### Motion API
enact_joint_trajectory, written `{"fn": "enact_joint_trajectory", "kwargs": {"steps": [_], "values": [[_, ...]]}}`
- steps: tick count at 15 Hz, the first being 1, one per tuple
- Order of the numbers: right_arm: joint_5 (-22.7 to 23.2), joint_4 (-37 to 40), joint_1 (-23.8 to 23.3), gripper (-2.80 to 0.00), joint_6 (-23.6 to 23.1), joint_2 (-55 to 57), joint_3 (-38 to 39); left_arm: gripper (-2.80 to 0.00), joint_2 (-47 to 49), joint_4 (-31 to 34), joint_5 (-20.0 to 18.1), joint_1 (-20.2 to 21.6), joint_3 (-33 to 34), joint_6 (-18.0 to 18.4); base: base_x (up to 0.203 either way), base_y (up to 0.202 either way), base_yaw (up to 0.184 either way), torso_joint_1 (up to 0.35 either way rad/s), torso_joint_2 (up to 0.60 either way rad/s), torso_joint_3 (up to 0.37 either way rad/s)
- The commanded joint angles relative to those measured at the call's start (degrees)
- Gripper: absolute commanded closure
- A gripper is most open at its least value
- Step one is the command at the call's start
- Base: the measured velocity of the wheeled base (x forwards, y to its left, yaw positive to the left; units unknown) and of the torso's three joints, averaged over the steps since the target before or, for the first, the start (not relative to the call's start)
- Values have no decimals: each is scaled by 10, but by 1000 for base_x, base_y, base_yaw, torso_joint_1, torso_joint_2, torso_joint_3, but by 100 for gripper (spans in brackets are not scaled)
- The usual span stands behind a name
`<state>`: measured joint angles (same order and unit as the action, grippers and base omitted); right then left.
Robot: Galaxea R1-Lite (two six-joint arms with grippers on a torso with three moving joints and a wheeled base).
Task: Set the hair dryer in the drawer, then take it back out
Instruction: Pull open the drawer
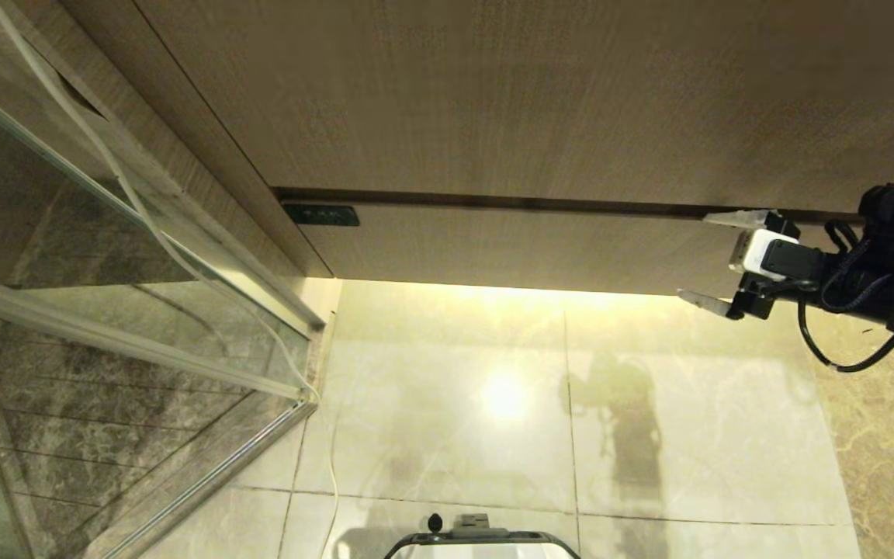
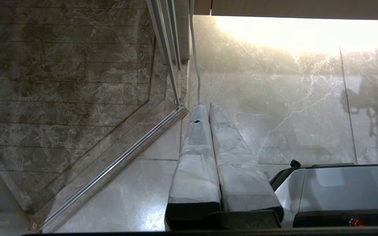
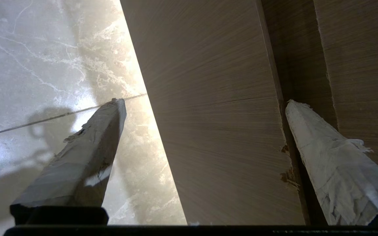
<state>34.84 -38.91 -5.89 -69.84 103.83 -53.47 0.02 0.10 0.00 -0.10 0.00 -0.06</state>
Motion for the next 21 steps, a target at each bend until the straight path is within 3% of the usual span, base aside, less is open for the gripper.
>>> {"fn": "enact_joint_trajectory", "kwargs": {"steps": [1,18,21], "values": [[2,-3,0,-280,-4,13,-19,0,0,0,0,0,0,0,0,0,0,0,0,0],[0,-56,1,-280,-3,89,-35,0,0,0,0,0,1,0,0,0,0,0,0,0],[0,-56,1,-280,15,88,-23,0,0,0,0,0,1,0,0,0,0,0,0,0]]}}
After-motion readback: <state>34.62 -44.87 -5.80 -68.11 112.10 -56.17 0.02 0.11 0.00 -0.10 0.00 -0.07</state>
